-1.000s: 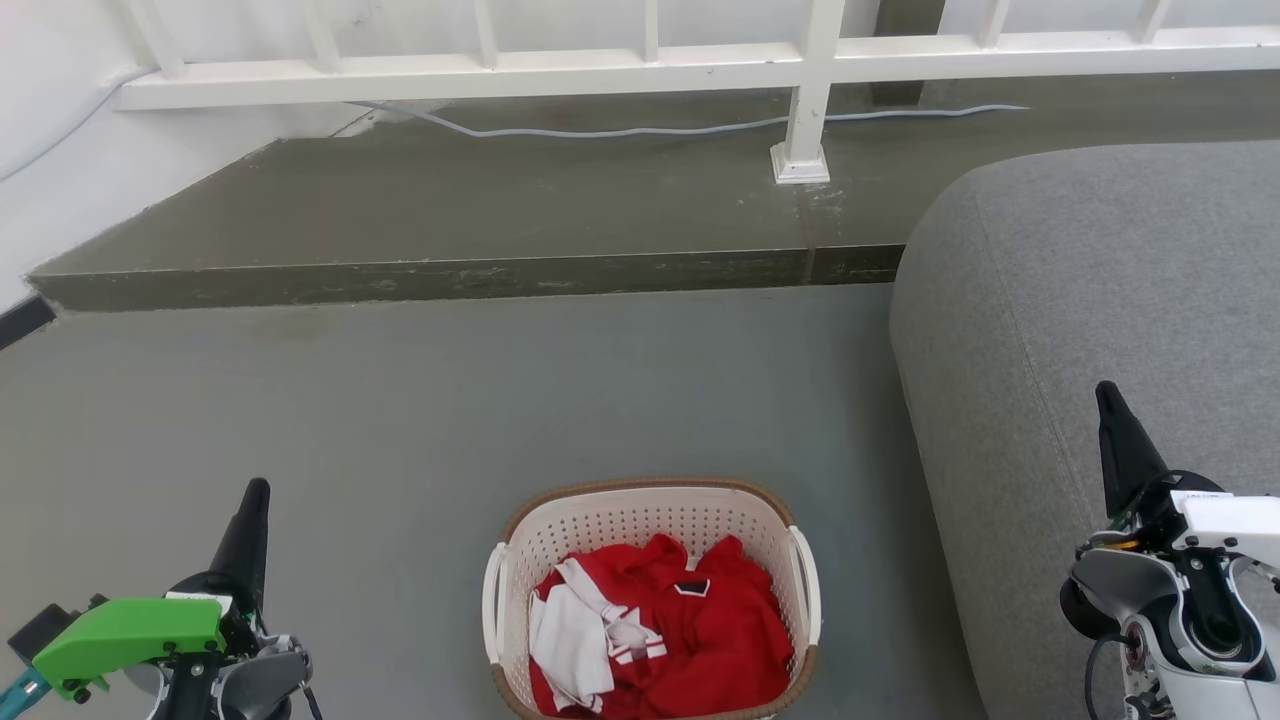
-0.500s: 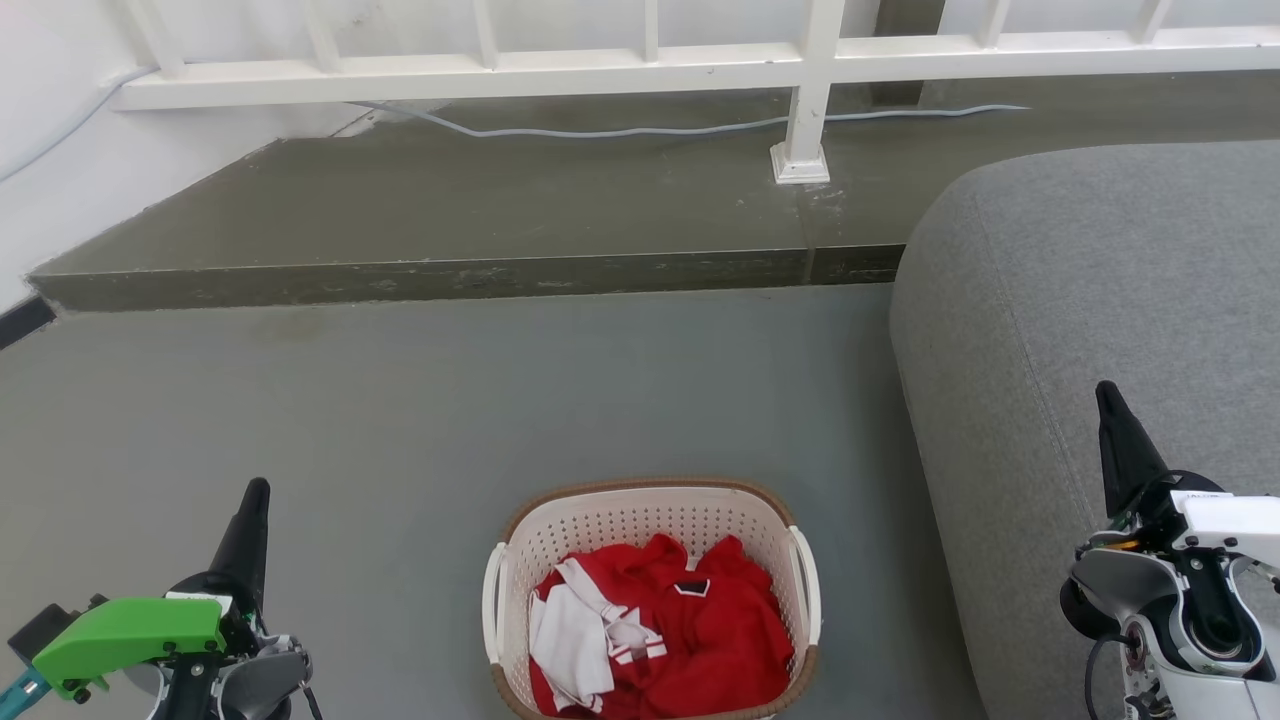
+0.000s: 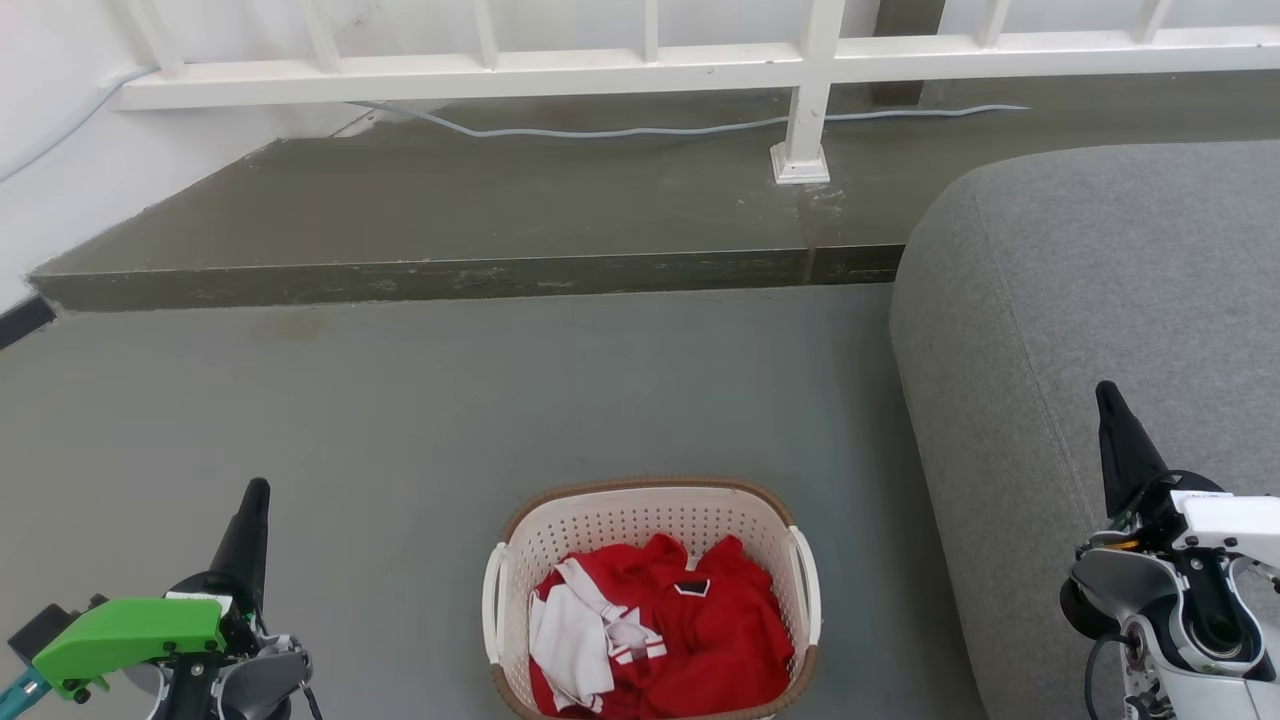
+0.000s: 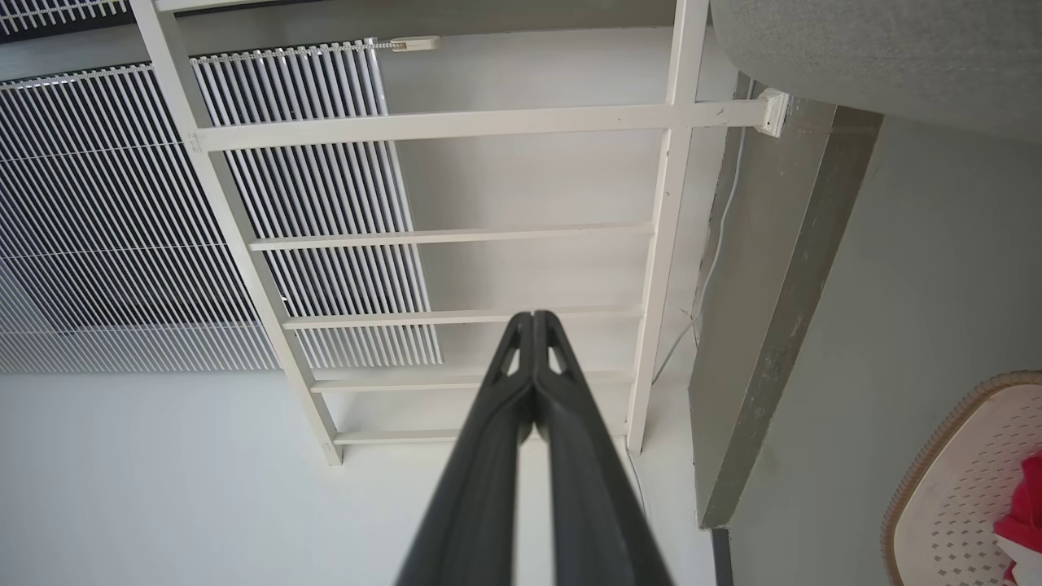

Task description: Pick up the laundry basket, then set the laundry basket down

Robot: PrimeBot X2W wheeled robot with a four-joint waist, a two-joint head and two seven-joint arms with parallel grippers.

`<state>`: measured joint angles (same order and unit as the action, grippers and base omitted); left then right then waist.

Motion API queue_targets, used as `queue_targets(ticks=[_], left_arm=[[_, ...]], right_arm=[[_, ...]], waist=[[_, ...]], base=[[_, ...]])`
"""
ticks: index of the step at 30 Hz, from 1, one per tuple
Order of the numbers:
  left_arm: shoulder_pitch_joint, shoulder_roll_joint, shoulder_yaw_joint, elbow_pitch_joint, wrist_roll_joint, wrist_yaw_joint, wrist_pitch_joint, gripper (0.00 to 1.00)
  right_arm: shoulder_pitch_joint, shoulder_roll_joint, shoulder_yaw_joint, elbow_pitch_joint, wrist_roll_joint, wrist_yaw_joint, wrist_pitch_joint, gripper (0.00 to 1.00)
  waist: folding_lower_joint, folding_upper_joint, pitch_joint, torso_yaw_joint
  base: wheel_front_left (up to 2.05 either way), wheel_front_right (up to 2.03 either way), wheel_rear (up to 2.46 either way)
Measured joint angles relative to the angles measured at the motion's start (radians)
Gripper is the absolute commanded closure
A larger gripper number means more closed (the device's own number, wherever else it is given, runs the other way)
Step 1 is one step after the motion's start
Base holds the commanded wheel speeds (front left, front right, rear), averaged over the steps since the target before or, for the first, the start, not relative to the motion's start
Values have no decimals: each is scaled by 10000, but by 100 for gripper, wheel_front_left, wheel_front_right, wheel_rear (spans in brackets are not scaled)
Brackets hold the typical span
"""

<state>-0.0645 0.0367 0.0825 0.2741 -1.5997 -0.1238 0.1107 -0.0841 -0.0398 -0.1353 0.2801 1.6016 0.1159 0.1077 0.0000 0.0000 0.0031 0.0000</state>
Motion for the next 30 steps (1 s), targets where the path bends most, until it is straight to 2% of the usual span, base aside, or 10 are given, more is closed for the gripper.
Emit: queue_targets(ticks=[14, 15, 16, 17, 30], left_arm=[[4, -4, -4, 23, 0, 2, 0, 100], [30, -21, -10, 100, 4, 6, -2, 0], [96, -65, -12, 217, 8, 8, -2, 100], [167, -123, -21, 337, 8, 8, -2, 0], [343, -211, -242, 288, 100, 10, -337, 0]], right_arm=[[3, 6, 2, 21, -2, -4, 0, 100], [21, 23, 6, 100, -2, -27, -4, 0], [92, 71, 10, 207, -2, -29, -4, 100], [179, 128, 15, 328, -2, -29, -8, 0], [416, 213, 217, 303, -2, -31, -161, 0]], waist=[[0, 0, 0, 0], [0, 0, 0, 0], [0, 0, 0, 0], [0, 0, 0, 0], [1, 0, 19, -2]], base=[[0, 0, 0], [0, 0, 0], [0, 0, 0], [0, 0, 0], [0, 0, 0]])
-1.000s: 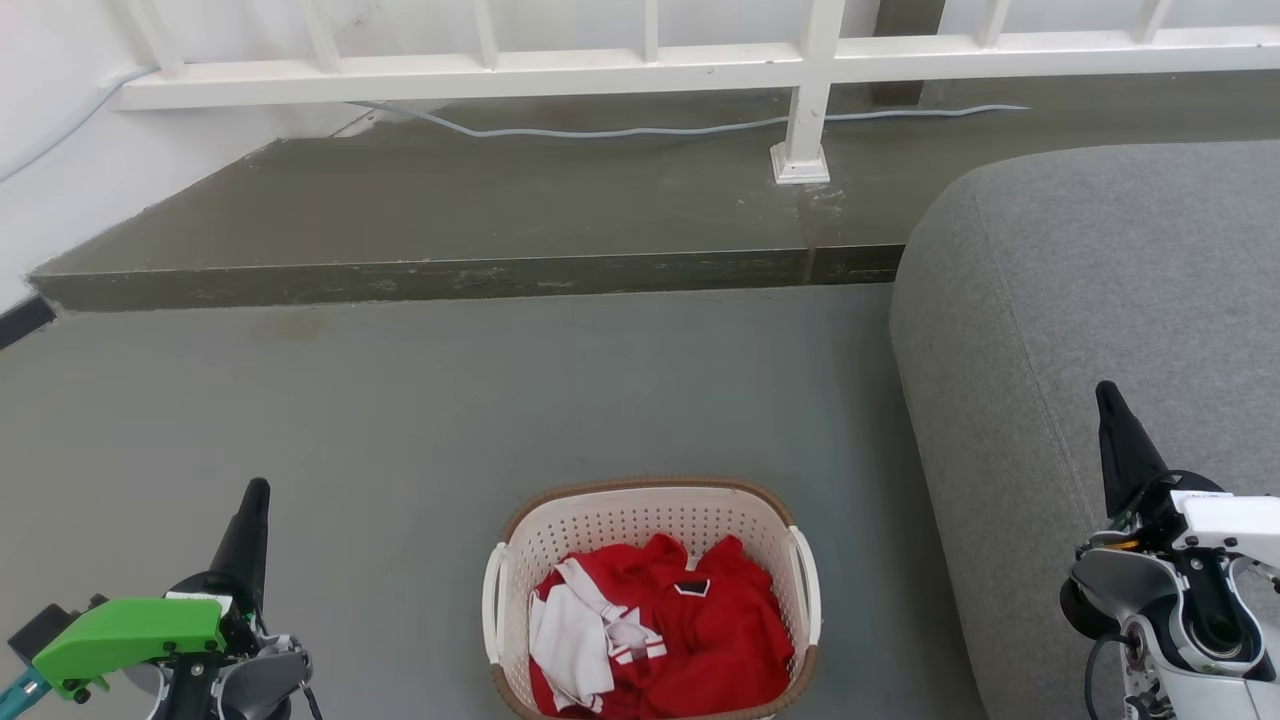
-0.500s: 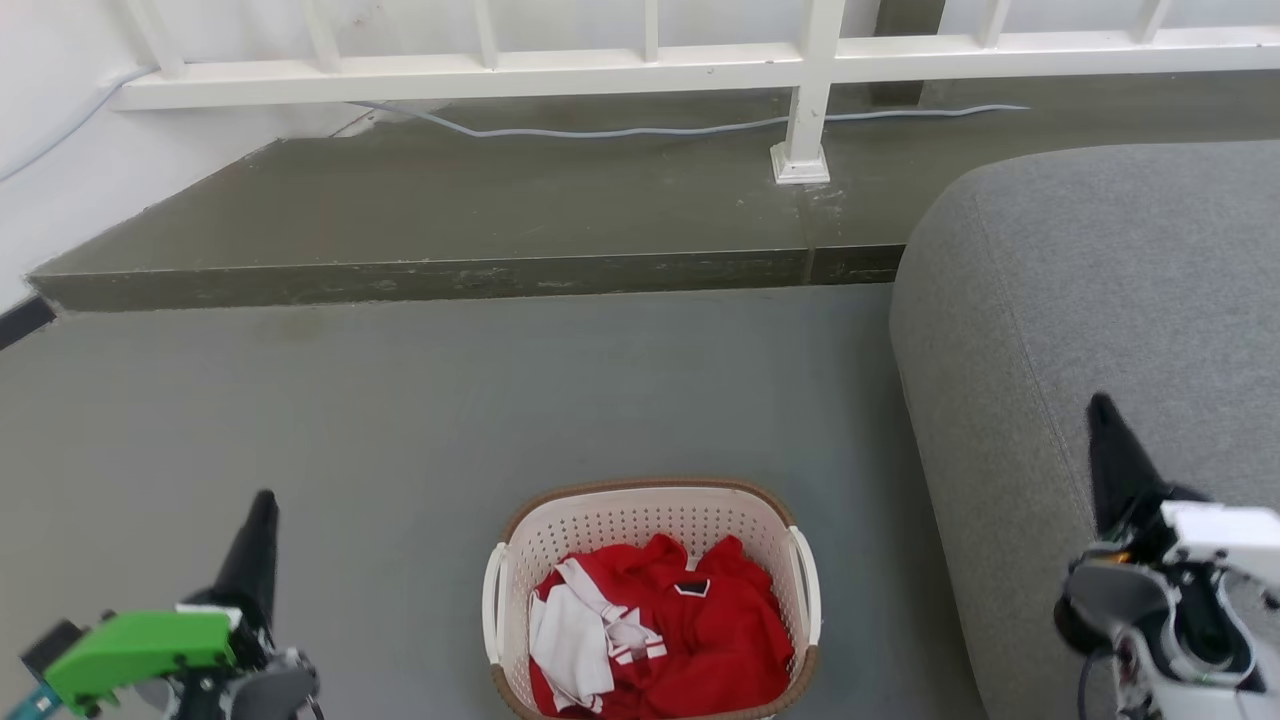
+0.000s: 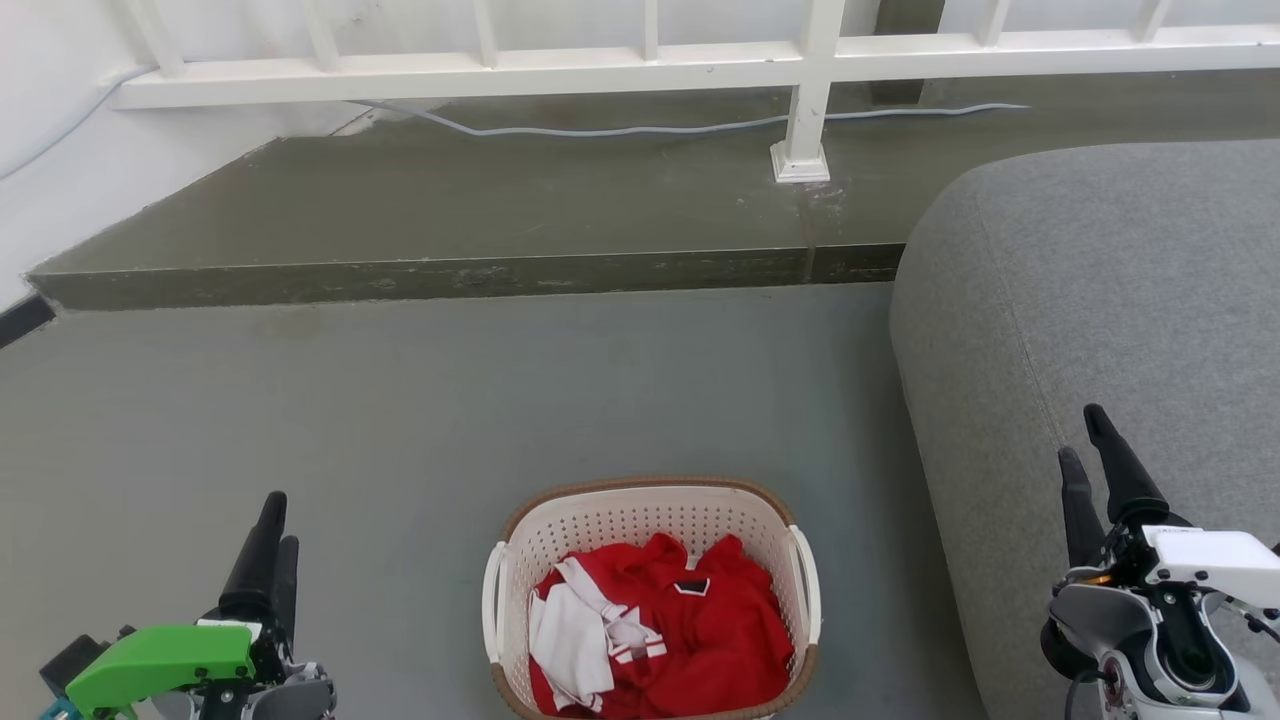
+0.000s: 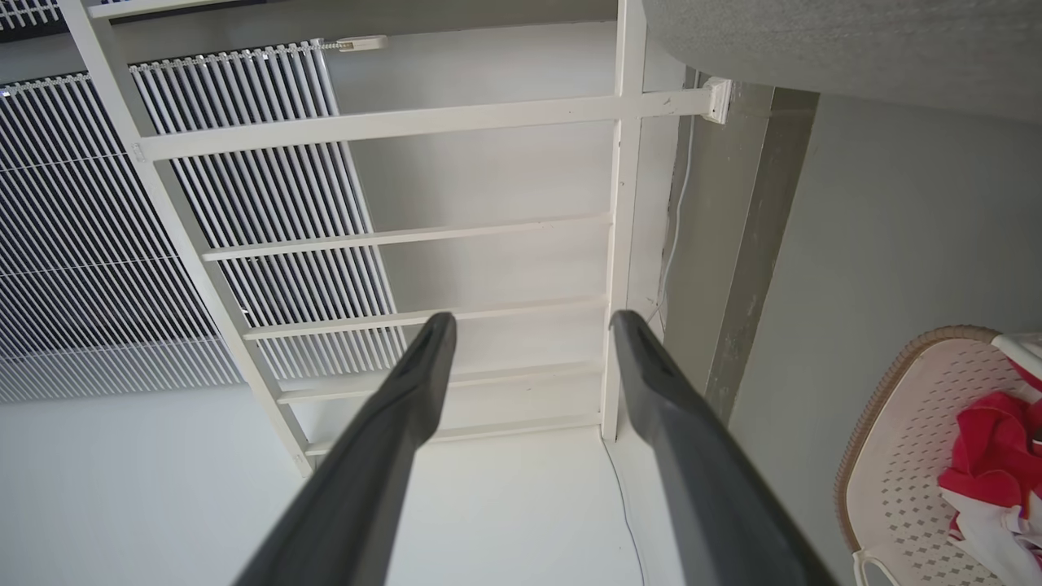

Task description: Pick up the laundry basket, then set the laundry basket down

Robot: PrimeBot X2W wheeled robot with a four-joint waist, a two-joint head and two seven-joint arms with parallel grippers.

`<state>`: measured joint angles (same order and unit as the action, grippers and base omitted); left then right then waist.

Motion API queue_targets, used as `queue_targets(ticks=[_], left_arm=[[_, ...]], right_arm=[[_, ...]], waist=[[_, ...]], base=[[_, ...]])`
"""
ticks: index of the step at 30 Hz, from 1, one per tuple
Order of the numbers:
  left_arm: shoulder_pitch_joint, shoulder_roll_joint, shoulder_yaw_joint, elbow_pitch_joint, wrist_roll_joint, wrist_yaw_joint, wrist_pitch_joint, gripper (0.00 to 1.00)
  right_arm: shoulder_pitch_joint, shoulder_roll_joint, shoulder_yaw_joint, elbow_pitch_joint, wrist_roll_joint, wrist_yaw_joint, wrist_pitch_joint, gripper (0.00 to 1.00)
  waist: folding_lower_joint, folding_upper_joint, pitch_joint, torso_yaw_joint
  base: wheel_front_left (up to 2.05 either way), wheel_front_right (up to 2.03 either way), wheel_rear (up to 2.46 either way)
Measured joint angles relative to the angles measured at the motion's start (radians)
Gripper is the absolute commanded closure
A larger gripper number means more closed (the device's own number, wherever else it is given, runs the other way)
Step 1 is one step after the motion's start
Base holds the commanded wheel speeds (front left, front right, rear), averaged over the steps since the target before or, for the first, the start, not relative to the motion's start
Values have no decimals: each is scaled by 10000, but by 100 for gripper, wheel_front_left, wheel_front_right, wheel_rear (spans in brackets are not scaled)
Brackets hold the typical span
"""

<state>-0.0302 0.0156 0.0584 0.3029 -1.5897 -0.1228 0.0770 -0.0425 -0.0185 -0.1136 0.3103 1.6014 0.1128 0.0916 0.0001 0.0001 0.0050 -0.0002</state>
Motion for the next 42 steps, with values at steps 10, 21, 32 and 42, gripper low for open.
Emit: queue_targets(ticks=[10, 21, 32, 42], left_arm=[[0, 61, -337, -272, 859, 0, -359, 0], [0, 232, -581, -487, 2512, 0, -744, 0], [0, 290, -794, -796, 4295, 90, -1064, 0], [-1, 314, -1266, -920, 6105, 309, -1413, 0]], right_arm=[[-4, -105, 364, -366, -546, 0, -422, 0], [-113, -654, 1383, -790, -1929, 2, -886, 0], [-119, -1009, 2117, -821, -3195, 4, -1260, 0], [-217, -1104, 2391, -945, -4692, 10, -1574, 0]], waist=[[0, 0, 25, -12], [0, 0, 46, -16], [0, 0, 47, -27], [0, 0, 52, -58]], base=[[0, 0, 0], [0, 0, 0], [0, 0, 0], [0, 0, 0]])
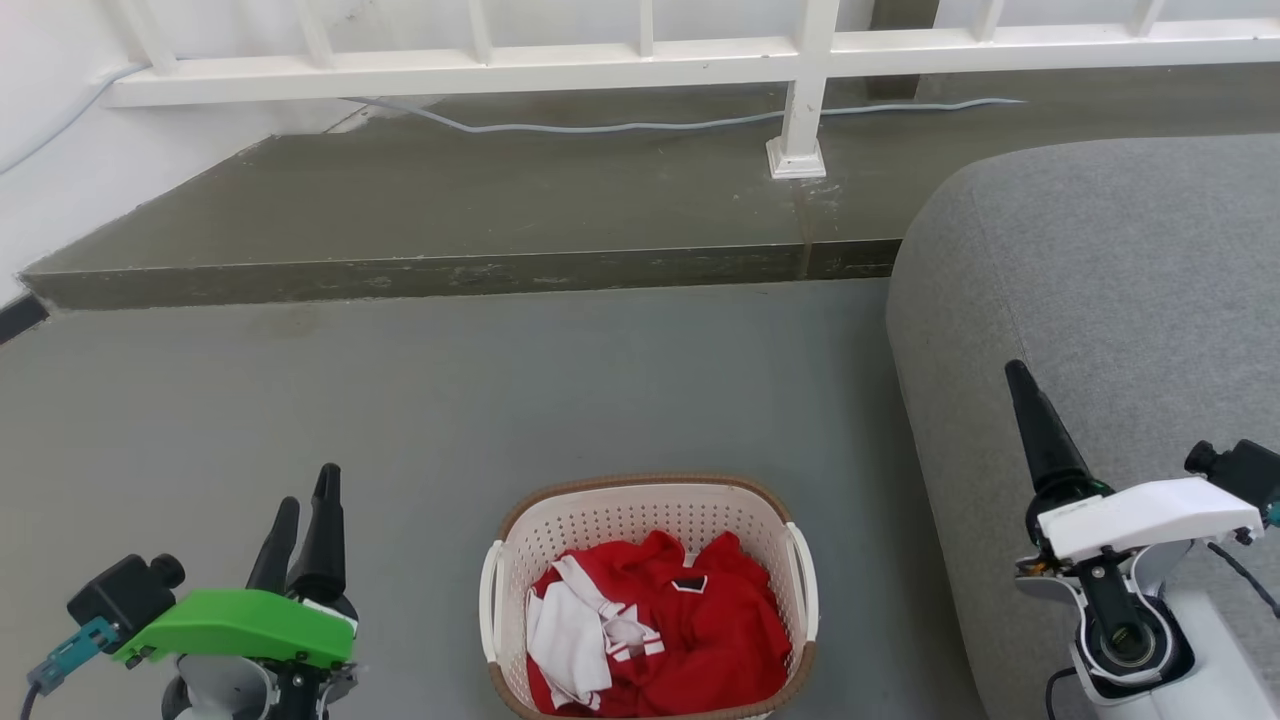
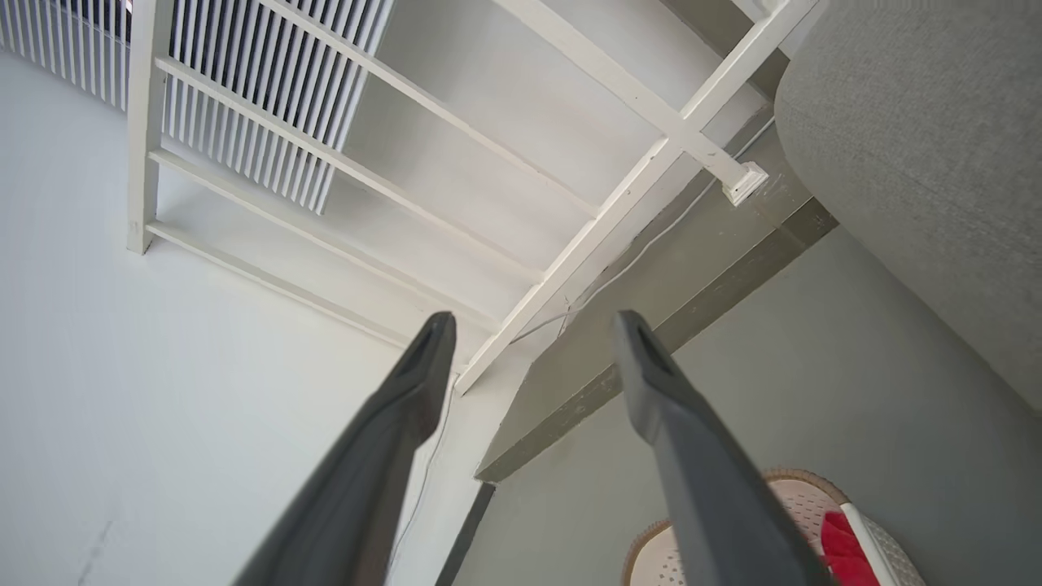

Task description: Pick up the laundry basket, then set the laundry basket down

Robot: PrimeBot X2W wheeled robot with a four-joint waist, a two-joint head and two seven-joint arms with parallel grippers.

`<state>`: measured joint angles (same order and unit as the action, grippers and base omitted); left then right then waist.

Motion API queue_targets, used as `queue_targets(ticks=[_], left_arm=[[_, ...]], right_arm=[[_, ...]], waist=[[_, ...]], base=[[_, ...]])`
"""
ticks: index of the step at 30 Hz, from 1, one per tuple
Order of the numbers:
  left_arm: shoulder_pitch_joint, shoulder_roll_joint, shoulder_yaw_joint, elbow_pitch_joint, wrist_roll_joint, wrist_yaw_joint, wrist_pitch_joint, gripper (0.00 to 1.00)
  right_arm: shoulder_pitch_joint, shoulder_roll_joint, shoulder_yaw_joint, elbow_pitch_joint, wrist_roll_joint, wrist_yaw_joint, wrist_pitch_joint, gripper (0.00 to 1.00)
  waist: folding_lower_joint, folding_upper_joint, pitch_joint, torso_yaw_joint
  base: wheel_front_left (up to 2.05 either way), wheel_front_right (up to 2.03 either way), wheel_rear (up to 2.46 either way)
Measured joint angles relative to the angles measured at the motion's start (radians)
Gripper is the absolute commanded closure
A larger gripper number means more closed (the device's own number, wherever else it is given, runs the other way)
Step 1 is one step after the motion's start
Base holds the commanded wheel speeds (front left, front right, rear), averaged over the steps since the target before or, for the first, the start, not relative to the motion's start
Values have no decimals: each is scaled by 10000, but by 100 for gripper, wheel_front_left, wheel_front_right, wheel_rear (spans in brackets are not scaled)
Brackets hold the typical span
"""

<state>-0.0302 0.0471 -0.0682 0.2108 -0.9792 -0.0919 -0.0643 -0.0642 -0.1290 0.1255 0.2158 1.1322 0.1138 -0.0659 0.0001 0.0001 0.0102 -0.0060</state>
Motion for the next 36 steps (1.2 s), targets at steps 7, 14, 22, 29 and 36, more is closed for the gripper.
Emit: queue_targets(ticks=[7, 14, 22, 29, 36], left_arm=[[1, 40, -293, -90, 1396, 230, -247, 0], [1, 42, -568, -224, 2424, 378, -453, 0], [1, 27, -679, -368, 3384, 564, -746, 0], [1, 23, -823, -510, 4224, 658, -963, 0], [1, 19, -989, -631, 5219, 690, -1197, 0]], right_arm=[[-33, -33, 184, 4, -1166, 2, -222, 0], [-93, -48, 418, 10, -2284, 2, -430, 0], [-96, -44, 491, 25, -3446, -8, -740, 0], [-105, -17, 608, 23, -4424, -10, -949, 0], [-105, 27, 709, 50, -5381, -10, -1191, 0]], waist=[[0, 0, 6, -12], [0, 0, 6, -15], [0, 0, 4, -25], [0, 0, 1, -39], [0, 0, 2, -47]], base=[[0, 0, 0], [0, 0, 0], [0, 0, 0], [0, 0, 0], [0, 0, 0]])
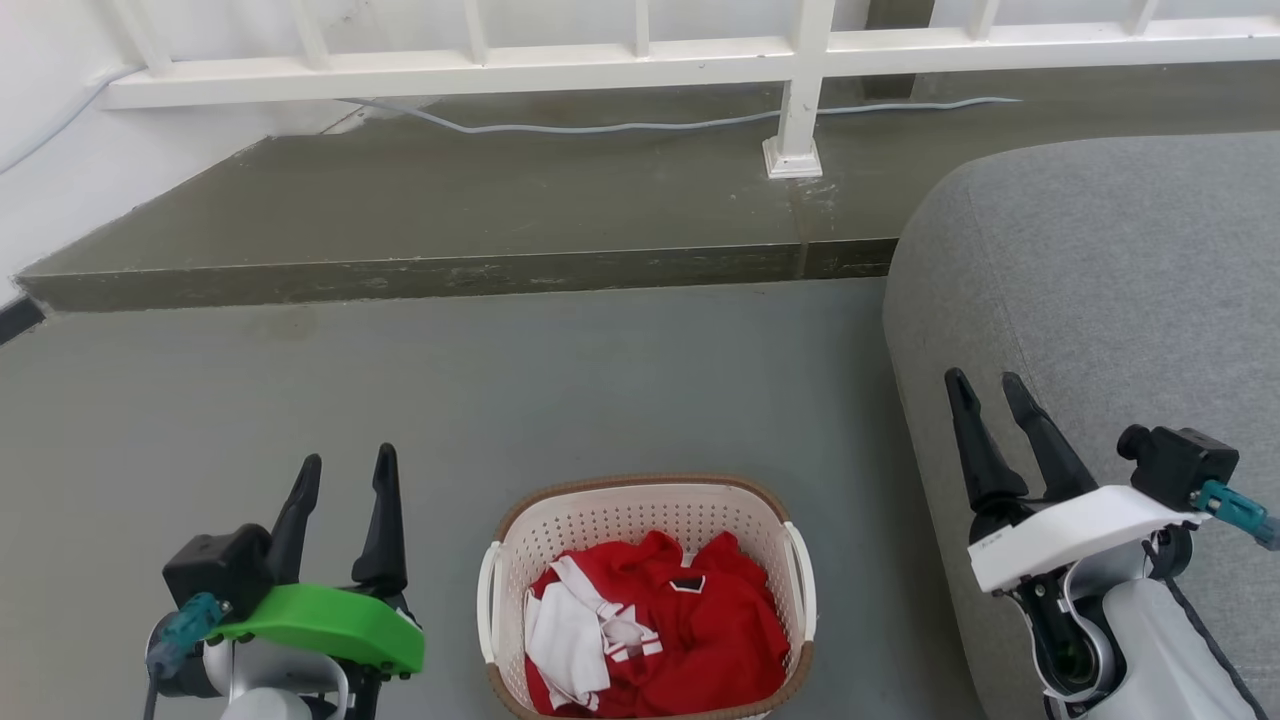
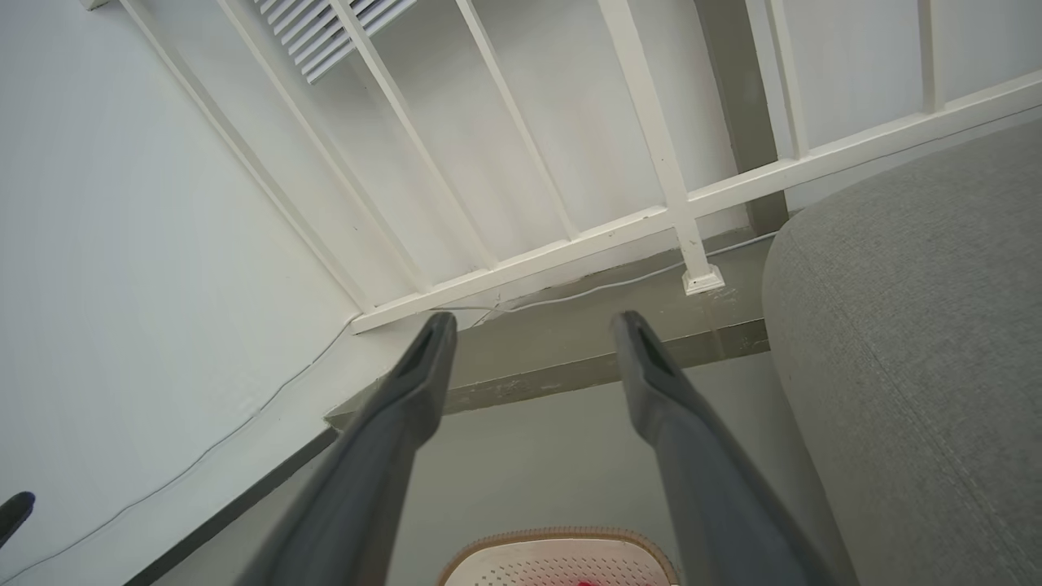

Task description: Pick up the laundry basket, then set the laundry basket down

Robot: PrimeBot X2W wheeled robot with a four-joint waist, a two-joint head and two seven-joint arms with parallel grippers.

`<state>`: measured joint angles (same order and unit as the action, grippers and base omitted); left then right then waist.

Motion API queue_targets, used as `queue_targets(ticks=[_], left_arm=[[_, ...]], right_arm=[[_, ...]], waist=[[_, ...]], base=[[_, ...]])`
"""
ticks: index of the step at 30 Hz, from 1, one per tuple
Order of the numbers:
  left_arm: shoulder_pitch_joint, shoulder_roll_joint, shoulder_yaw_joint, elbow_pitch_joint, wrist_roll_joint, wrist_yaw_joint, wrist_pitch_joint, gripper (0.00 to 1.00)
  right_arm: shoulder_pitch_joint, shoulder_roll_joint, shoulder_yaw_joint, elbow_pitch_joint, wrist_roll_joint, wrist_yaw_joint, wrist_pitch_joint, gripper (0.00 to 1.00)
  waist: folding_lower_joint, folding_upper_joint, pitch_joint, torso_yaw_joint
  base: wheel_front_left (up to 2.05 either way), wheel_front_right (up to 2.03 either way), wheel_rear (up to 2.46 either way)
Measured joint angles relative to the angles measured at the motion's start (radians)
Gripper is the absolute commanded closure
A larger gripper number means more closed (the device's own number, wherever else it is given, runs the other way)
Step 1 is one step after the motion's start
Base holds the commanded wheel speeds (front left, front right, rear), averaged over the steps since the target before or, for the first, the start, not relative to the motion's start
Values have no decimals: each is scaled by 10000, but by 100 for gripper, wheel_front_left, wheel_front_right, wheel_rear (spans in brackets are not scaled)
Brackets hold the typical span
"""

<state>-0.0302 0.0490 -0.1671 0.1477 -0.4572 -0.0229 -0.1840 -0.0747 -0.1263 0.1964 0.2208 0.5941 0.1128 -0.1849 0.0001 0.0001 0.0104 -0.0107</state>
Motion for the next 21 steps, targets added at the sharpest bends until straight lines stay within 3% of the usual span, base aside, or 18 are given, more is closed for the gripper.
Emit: queue_targets(ticks=[21], left_arm=[[1, -4, -414, -291, 2458, 245, -648, 0]], right_arm=[[-56, 98, 151, 203, -2807, -86, -654, 0]], waist=[[-1, 0, 21, -69]], base=[[0, 0, 0]])
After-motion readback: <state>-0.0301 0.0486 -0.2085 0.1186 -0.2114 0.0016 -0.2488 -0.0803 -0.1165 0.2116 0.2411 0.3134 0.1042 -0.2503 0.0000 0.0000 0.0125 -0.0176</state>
